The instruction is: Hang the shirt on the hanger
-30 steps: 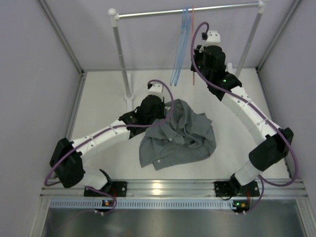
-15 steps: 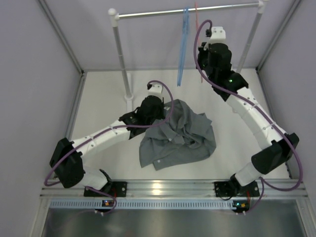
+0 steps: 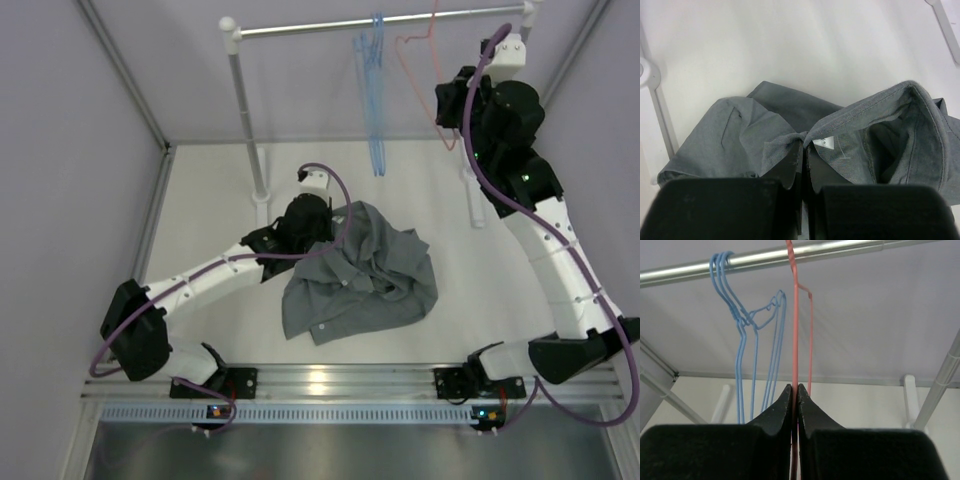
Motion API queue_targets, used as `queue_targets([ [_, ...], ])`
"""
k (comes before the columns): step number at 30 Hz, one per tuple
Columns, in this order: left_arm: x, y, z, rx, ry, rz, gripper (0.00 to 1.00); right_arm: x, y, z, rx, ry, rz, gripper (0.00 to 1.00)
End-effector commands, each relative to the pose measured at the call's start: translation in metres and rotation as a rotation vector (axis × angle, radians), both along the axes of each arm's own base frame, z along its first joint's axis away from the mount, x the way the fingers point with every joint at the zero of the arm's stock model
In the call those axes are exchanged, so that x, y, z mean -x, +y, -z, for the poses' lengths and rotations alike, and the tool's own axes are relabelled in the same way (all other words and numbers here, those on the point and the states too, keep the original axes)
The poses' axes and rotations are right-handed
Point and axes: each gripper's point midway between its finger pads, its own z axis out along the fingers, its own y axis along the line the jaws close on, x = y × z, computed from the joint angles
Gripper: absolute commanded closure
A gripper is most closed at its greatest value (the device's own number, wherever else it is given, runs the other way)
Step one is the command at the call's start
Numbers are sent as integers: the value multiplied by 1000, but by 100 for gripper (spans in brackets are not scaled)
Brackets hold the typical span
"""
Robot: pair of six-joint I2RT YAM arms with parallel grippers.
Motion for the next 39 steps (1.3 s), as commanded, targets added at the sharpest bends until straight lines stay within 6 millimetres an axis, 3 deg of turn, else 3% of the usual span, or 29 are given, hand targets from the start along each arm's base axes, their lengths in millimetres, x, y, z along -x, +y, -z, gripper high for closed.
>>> queue_targets([
  [1, -1, 1, -29, 65, -79, -7, 100, 1, -1, 3, -22, 1, -34, 100],
  [6, -1, 2, -29, 61, -83, -10, 100, -13, -7, 45, -12, 83, -35, 100],
  [7, -1, 3, -29, 58, -85, -12, 100, -15, -11, 46, -10, 80, -30, 100],
  [10, -3, 2, -30, 55, -90, -13, 100, -10, -11, 36, -3, 35, -61, 100],
  [14, -3, 0, -30, 57, -88, -7, 100, 5, -22, -1, 3, -65, -49, 100],
  [20, -5, -5, -31, 58, -85, 7, 100, 27, -34, -36, -2, -148, -32, 100],
  [28, -5, -5, -34, 56, -94, 10, 100, 43, -47, -46, -8, -179, 7, 100],
  [30, -7, -1, -36, 42, -106, -2, 100, 57, -46, -44, -7, -183, -18, 100],
  [34, -9, -3, -43, 36, -121, 11, 100, 88, -49, -19, 33, -160, -57, 100],
  [36, -12, -9, -43, 31, -119, 25, 100, 112, -54, -6, 32, -160, -63, 100],
  [37, -13, -11, -41, 27, -115, 32, 100, 131, -59, -5, 27, -181, -67, 100],
  [39, -17, -16, -35, 13, -105, 42, 100, 150, -63, -3, 29, -191, -75, 100],
])
